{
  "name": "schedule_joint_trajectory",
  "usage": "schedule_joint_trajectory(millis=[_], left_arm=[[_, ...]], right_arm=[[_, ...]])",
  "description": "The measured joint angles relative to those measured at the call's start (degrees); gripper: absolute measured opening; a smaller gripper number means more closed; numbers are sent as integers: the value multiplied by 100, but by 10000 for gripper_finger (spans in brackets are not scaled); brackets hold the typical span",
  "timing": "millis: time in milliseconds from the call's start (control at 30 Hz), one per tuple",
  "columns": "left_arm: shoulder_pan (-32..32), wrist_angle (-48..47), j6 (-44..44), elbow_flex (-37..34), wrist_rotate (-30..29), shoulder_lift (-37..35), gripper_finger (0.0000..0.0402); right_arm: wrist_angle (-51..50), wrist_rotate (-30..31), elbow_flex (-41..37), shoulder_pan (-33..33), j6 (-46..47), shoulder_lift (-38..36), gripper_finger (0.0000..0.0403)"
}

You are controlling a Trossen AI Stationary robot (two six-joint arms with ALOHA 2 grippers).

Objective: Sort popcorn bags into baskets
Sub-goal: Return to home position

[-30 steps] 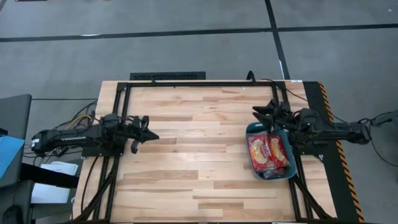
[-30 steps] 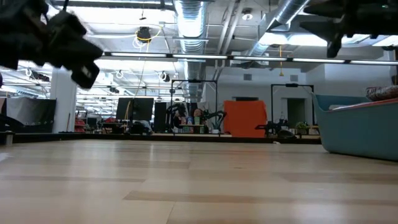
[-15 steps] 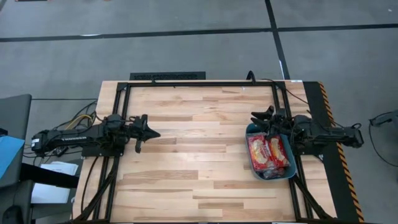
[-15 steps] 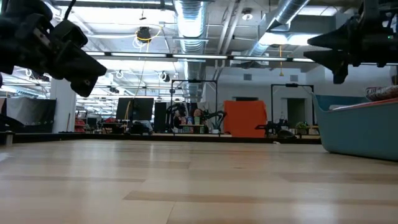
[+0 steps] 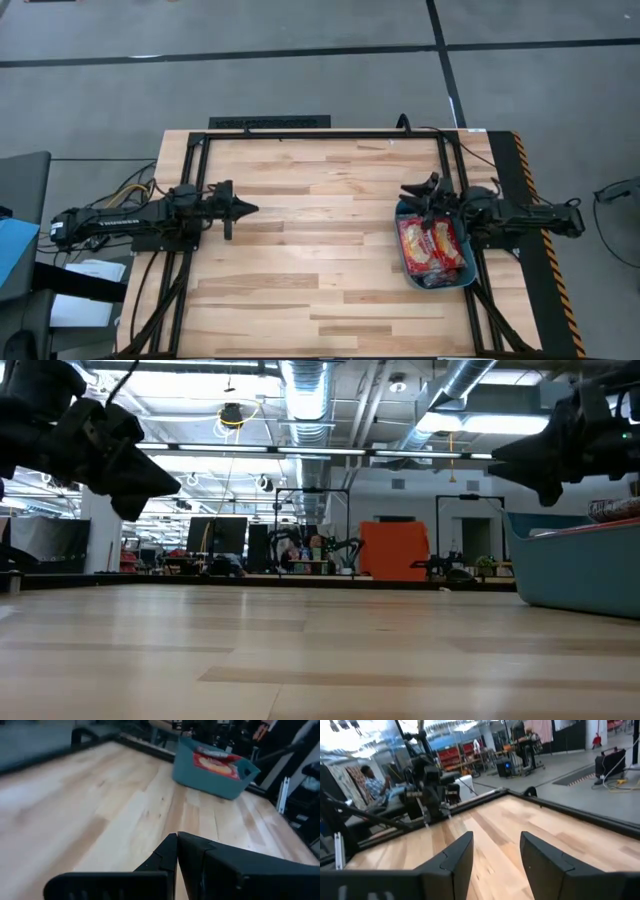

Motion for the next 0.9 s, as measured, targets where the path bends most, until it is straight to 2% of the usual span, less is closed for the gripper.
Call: schedule_joint_trajectory(millis=[100,233,533,800,900], left_arm=[[0,-378,-489,-4,-2,2,0],[-1,-887,-541,-4,-20,4,0],[-10,-868,-507,-4,-103,-41,0],[68,-817,-515,-9,-188,-1769,0],[76,-577,-519,25,-139,-1737,0]], right_arm=[[-68,-19,0,0,-7,0,182],[-96,-27,0,0,-9,0,180],[-131,-32,-2,0,-7,0,190],[-145,-33,-4,1,-6,0,189],[-144,-39,-7,3,-1,-3,185]])
